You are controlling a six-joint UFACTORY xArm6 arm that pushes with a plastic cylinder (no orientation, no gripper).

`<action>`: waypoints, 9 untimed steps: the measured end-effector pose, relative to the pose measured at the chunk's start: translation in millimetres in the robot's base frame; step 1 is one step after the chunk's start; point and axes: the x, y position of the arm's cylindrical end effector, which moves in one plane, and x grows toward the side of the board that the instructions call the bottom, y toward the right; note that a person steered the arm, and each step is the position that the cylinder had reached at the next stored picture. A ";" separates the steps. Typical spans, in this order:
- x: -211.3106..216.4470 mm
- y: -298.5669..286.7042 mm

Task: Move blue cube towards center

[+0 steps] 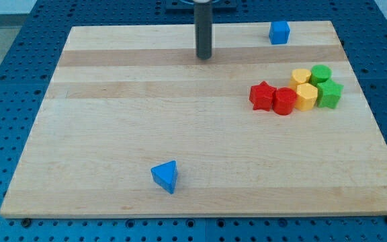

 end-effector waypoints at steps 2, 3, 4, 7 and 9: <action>-79.6 76.2; -79.7 101.6; -79.8 144.9; -38.6 173.9; -13.5 155.4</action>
